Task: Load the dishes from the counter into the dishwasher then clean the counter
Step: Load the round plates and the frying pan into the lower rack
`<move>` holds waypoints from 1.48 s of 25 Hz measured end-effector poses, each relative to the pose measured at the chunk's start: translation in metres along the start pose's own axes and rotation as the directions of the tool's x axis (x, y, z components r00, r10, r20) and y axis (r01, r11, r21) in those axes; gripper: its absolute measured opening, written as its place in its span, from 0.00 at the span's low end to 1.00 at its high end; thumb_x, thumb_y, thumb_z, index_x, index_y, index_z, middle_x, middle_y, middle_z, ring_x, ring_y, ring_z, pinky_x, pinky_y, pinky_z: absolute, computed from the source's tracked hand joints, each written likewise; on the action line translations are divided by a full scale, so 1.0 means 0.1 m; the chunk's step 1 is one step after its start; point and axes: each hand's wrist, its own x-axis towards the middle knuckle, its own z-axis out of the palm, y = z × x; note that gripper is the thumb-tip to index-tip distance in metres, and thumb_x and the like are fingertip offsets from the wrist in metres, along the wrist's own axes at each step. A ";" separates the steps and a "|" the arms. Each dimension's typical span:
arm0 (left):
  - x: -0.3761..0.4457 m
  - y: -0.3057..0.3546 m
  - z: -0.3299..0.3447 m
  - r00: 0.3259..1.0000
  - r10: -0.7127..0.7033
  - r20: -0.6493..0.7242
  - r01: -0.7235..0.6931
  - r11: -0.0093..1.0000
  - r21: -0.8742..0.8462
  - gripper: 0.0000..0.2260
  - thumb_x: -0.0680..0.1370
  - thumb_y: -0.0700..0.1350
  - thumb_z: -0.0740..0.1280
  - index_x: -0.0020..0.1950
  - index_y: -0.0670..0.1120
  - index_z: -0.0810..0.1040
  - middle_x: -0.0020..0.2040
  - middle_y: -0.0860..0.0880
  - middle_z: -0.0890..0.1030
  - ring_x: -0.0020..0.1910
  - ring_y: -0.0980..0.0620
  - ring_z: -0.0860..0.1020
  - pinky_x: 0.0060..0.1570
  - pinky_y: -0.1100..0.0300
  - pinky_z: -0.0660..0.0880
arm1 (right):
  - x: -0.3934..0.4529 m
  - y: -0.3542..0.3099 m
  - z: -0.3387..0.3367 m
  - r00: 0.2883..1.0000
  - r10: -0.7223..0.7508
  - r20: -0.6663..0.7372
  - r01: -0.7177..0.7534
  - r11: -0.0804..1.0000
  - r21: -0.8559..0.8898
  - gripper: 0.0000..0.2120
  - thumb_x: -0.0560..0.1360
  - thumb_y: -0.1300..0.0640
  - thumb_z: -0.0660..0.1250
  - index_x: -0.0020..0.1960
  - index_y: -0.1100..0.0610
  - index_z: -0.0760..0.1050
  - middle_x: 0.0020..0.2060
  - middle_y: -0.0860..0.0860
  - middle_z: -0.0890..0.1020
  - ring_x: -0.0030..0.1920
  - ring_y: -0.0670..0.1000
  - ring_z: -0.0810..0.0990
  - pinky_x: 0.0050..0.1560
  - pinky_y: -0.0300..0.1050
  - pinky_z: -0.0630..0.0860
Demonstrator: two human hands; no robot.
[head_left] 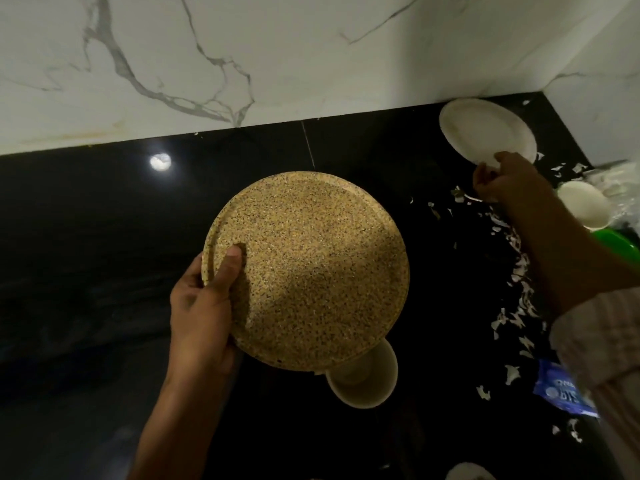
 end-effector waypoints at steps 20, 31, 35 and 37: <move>-0.51 -0.01 -0.02 0.997 0.017 0.078 -0.015 1.000 -0.019 0.07 0.78 0.46 0.67 0.56 0.50 0.79 0.54 0.48 0.84 0.53 0.49 0.83 0.55 0.49 0.78 | -2.47 0.76 -0.82 0.805 -0.352 0.477 0.521 0.804 -0.286 0.09 0.82 0.53 0.60 0.50 0.48 0.78 0.43 0.43 0.83 0.45 0.40 0.81 0.39 0.32 0.76; -1.29 -0.23 -0.16 0.967 0.017 0.254 -0.042 0.995 0.090 0.18 0.75 0.56 0.68 0.63 0.50 0.79 0.55 0.50 0.84 0.53 0.50 0.83 0.53 0.51 0.79 | -2.95 1.28 -1.51 0.785 -0.347 0.514 0.536 0.796 -0.282 0.18 0.77 0.55 0.67 0.61 0.36 0.69 0.52 0.34 0.76 0.51 0.37 0.77 0.38 0.28 0.75; -1.49 -0.35 -0.24 0.950 0.003 0.312 -0.040 0.993 0.113 0.16 0.75 0.45 0.70 0.63 0.50 0.78 0.55 0.49 0.84 0.54 0.49 0.83 0.53 0.50 0.78 | -3.17 1.41 -1.89 0.877 -0.247 0.413 0.300 0.952 -0.068 0.23 0.71 0.56 0.73 0.64 0.44 0.75 0.54 0.45 0.83 0.51 0.48 0.84 0.44 0.44 0.82; -1.62 -0.42 -0.28 0.936 -0.001 0.352 -0.044 0.992 0.121 0.16 0.75 0.43 0.69 0.62 0.49 0.79 0.56 0.48 0.84 0.55 0.47 0.82 0.56 0.47 0.77 | -3.31 1.49 -2.10 0.871 -0.195 0.450 0.204 0.978 0.028 0.25 0.69 0.58 0.72 0.65 0.49 0.76 0.55 0.50 0.84 0.52 0.51 0.84 0.46 0.48 0.83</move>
